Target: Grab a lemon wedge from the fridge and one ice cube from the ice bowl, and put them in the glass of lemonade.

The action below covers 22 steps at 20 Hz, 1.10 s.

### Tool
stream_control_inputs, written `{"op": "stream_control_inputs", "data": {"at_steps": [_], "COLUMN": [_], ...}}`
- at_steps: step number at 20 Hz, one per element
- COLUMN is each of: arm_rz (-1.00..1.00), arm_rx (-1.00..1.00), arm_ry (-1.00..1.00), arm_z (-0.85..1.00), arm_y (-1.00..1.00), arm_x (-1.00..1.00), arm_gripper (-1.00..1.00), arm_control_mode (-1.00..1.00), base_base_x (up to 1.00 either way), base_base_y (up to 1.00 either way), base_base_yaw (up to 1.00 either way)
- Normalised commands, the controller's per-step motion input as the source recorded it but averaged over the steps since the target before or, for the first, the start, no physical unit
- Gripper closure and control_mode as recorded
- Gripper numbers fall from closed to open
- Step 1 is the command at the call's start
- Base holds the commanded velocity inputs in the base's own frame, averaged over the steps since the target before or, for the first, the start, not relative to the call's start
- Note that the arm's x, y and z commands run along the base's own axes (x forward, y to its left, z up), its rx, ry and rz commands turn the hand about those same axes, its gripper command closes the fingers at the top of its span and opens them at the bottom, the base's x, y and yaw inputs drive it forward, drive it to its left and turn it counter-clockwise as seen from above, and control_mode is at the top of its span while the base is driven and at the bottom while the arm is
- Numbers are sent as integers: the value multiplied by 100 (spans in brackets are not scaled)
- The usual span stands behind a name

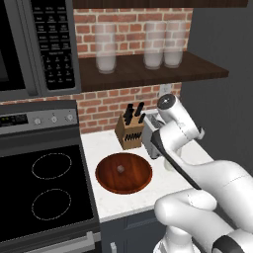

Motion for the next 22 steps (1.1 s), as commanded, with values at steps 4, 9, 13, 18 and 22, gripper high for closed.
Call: {"op": "stream_control_inputs", "data": {"at_steps": [4,9,13,18,22], "arm_rz": [0,0,0,0,0], "arm_rx": [0,0,0,0,0], "arm_ry": [0,0,0,0,0], "arm_z": [-37,-29,-20,-19,-23], "arm_y": [0,0,0,0,0], "arm_x": [32,29,29,20,2], "arm_gripper": [100,100,100,100,100], "arm_control_mode": [-100,-100,-100,-100,-100], "base_base_x": [0,0,0,0,0], "base_base_y": [0,0,0,0,0], "base_base_yaw": [0,0,0,0,0]}}
